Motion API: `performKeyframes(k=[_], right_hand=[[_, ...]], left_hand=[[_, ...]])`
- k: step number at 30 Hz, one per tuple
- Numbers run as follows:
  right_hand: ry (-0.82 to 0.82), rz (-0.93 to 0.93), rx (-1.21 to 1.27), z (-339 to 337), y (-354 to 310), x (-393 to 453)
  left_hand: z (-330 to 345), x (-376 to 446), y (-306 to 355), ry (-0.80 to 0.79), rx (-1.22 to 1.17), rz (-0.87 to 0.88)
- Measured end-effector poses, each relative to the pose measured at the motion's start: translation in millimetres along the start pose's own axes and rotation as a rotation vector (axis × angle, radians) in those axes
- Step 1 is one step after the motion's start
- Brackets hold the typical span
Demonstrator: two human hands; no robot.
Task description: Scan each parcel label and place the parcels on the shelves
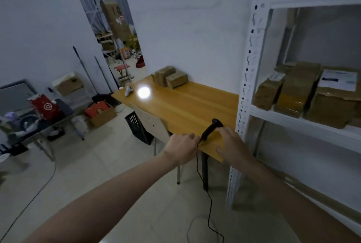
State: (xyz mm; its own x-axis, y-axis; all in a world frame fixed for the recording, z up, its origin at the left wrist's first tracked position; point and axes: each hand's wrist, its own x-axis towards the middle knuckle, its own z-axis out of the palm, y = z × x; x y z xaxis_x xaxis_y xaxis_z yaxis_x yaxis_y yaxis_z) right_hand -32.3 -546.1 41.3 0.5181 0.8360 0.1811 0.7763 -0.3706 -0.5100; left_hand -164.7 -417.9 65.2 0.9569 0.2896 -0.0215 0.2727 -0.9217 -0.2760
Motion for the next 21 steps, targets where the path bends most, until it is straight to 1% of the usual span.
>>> performKeyframes(k=[5,9,12,15,21], right_hand=[[-0.024,-0.003,0.021,29.3,-27.1,76.7],[-0.048,0.019,0.013,46.7,-41.7,152.1],[-0.067,0.037,-0.006,56.9,-40.6,211.5],[-0.127,0.063,-0.018,64.4,-34.9,269.0],[-0.177,0.123,-0.061,92.4,-23.2,374.5]], left_hand=[[14.3,20.4,-74.9,-0.077,0.03,-0.076],[17.0,65.5,-137.7,-0.075,0.059,-0.089],[22.2,110.7,-185.8,-0.085,0.074,-0.115],[32.1,155.5,-233.4,-0.092,0.078,-0.134],[66.7,236.5,-319.7,-0.049,0.011,-0.228]])
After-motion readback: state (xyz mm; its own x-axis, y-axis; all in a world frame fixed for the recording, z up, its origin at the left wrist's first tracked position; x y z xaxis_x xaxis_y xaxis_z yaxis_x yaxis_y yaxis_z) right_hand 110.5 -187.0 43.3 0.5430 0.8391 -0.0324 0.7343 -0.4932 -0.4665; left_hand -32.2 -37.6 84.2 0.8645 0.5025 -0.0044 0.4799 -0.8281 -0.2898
